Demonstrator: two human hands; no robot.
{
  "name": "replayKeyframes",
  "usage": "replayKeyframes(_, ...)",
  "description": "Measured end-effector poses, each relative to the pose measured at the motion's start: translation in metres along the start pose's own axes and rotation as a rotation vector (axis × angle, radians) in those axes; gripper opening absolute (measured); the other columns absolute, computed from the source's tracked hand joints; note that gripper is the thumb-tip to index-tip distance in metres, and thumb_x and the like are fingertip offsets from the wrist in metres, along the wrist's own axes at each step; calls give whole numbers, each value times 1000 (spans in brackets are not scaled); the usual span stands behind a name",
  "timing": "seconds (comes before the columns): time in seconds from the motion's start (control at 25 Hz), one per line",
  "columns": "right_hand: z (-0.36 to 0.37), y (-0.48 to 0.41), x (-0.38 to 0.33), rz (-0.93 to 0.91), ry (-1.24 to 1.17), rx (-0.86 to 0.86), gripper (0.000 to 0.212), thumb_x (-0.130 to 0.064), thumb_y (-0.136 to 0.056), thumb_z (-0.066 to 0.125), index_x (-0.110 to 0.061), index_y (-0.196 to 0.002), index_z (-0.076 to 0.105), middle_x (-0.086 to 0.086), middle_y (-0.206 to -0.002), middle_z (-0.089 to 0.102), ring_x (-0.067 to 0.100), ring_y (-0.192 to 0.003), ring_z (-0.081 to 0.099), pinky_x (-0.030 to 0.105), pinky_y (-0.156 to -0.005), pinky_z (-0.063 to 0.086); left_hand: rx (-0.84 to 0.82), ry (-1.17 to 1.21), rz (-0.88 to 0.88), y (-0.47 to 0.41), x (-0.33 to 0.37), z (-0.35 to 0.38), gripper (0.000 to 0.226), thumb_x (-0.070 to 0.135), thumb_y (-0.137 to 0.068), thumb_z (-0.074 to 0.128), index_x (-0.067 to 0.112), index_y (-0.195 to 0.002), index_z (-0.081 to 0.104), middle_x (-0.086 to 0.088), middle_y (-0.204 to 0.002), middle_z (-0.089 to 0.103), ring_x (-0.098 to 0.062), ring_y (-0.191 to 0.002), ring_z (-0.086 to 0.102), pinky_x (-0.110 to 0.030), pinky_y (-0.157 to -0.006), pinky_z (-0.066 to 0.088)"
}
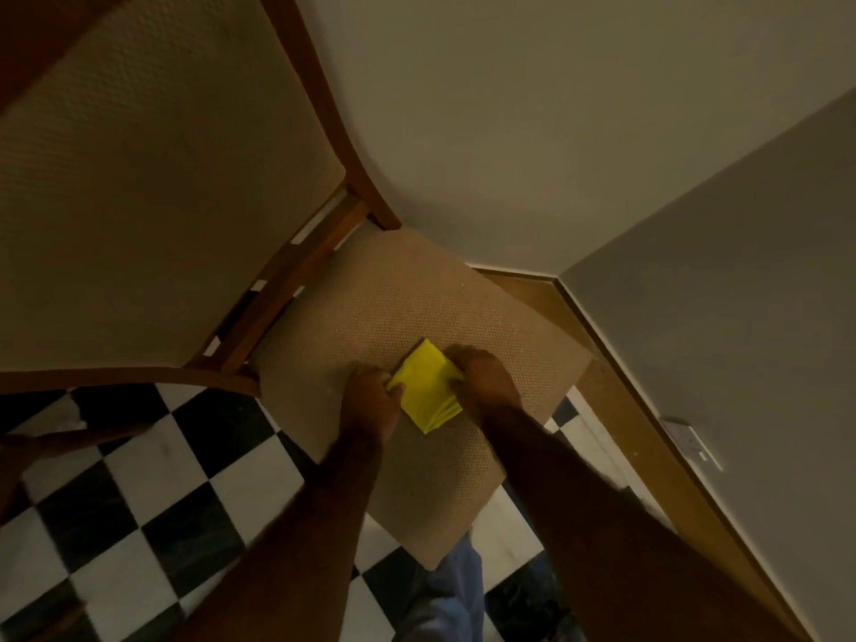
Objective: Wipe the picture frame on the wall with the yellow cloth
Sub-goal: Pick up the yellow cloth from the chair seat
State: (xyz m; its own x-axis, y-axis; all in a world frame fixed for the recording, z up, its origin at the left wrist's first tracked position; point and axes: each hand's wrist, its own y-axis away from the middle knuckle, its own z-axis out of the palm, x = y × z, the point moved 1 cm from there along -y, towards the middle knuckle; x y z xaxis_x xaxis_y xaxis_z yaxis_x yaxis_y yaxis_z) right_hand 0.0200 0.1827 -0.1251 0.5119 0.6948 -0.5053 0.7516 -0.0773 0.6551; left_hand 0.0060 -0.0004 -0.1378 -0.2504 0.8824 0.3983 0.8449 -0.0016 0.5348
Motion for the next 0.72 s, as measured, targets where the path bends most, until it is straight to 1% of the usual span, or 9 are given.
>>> replayKeyframes(0.08, -6, -4, 3, 36, -56, -10, 49, -13, -93, 63, -13, -141, 58, 9, -147, 57, 27, -135, 53, 33, -110, 43, 6, 114, -45, -1, 2, -2, 27, 27, -90, 67, 1, -90, 71, -18, -93, 71, -34, -94, 65, -31, -73, 40)
replayKeyframes(0.12, -11, -5, 3, 60, -80, -15, 44, -15, -91, 66, -11, -135, 63, 9, -142, 62, 28, -131, 57, 30, -104, 45, -7, 197, -74, 0, 3, -5, 25, 27, -90, 68, 3, -96, 71, -15, -95, 72, -31, -93, 67, -31, -75, 45)
replayKeyframes(0.2, -26, -2, 0, 121, -162, 11, 27, -20, -86, 73, -14, -112, 71, 9, -117, 70, 28, -117, 64, 25, -82, 47, -34, 424, -137, 4, 13, -16, 22, 25, -90, 69, 9, -104, 68, -13, -102, 72, -30, -97, 69, -42, -85, 57)
replayKeyframes(0.28, -46, 10, -7, 154, -286, 75, 15, -21, -80, 78, -20, -91, 67, 2, -97, 67, 26, -103, 66, 26, -74, 46, -2, 565, -159, 13, 28, -33, 19, 23, -89, 71, 15, -105, 66, -10, -106, 71, -27, -98, 69, -43, -85, 59)
replayKeyframes(0.32, -56, 15, -13, 149, -328, 101, 17, -19, -78, 81, -18, -89, 67, 1, -93, 66, 25, -100, 66, 28, -77, 49, 32, 582, -147, 15, 37, -41, 19, 23, -89, 71, 17, -106, 66, -8, -106, 71, -21, -94, 69, -35, -79, 59)
replayKeyframes(0.4, -82, 30, -24, 124, -375, 129, 26, -15, -76, 83, -10, -99, 72, 6, -96, 69, 26, -99, 66, 36, -87, 54, 101, 620, -100, 20, 61, -59, 21, 22, -88, 72, 16, -108, 67, -6, -107, 71, -11, -86, 66, -17, -68, 50)
replayKeyframes(0.44, -98, 39, -29, 106, -389, 129, 32, -14, -77, 82, -8, -107, 73, 8, -100, 69, 26, -100, 65, 40, -93, 55, 121, 656, -67, 25, 75, -70, 23, 20, -88, 72, 14, -110, 67, -7, -107, 71, -12, -87, 66, -17, -70, 50)
replayKeyframes(0.52, -136, 63, -40, 61, -405, 136, 34, -14, -80, 81, -6, -113, 75, 8, -100, 70, 25, -98, 65, 44, -96, 55, 153, 729, 23, 39, 109, -95, 23, 16, -88, 71, 12, -111, 67, -8, -105, 71, -19, -93, 67, -31, -81, 55)
replayKeyframes(0.72, -245, 138, -62, -59, -377, 264, 30, -20, -74, 87, -8, -101, 80, 5, -87, 70, 19, -83, 63, 35, -85, 54, 223, 865, 243, 86, 196, -151, 19, 9, -88, 70, 13, -105, 64, -17, -105, 72, -22, -94, 68, -34, -87, 53)
